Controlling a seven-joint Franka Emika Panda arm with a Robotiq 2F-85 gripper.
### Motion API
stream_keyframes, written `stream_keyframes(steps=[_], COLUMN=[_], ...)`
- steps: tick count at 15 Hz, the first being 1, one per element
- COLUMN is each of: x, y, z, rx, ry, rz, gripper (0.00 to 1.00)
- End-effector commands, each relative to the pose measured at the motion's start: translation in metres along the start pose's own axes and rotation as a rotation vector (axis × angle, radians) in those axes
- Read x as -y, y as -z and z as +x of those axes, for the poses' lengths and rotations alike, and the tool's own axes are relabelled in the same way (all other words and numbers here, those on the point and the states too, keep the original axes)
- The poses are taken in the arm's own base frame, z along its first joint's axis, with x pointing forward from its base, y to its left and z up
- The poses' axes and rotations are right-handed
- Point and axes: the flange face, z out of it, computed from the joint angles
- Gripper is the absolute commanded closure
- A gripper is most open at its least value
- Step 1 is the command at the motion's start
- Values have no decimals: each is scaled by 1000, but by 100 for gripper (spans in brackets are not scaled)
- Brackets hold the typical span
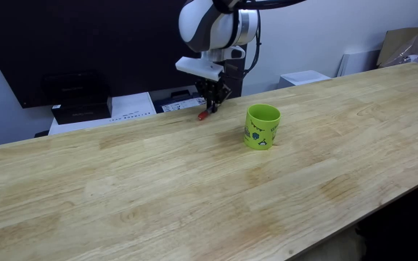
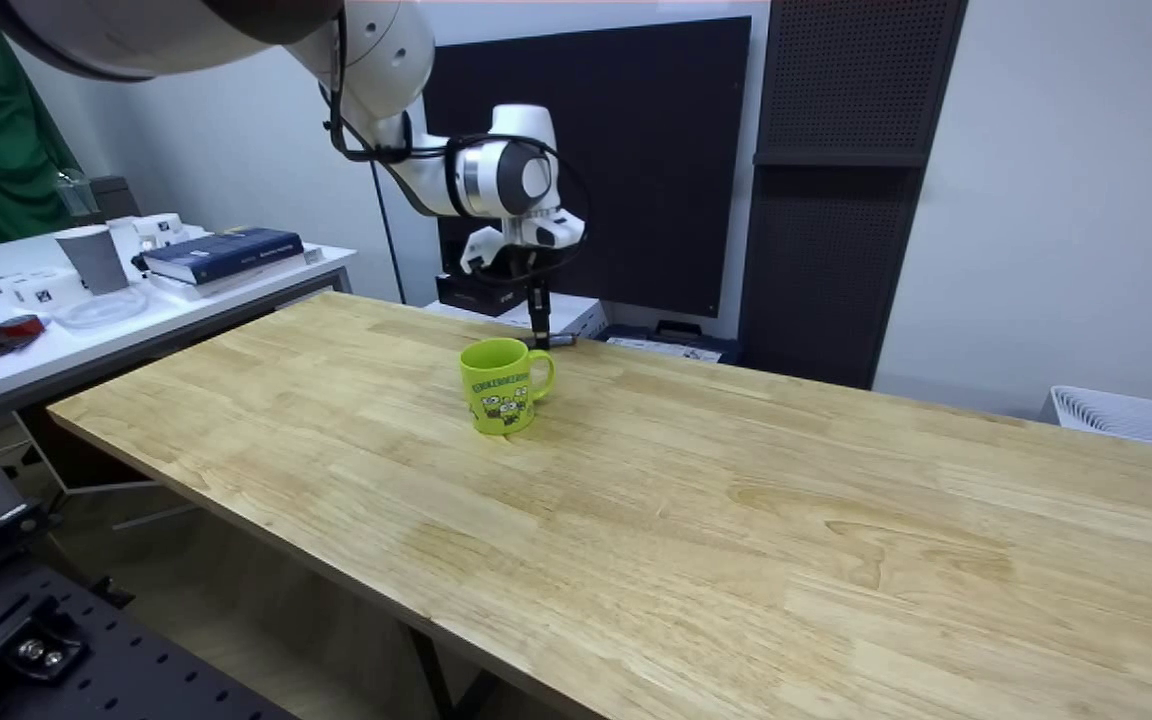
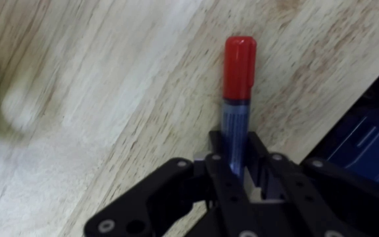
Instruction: Place the marker in the mug
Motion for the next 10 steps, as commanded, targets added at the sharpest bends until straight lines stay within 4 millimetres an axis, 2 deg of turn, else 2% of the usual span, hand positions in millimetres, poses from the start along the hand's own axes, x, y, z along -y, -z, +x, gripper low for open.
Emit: stream_keyframes(steps=[1,6,10], x=[3,7,6], y=[4,28,60], z=[7,8,5], rx=[13,-45,-65], ry=[2,23,38], rz=[30,98,101], gripper=[95,95,95])
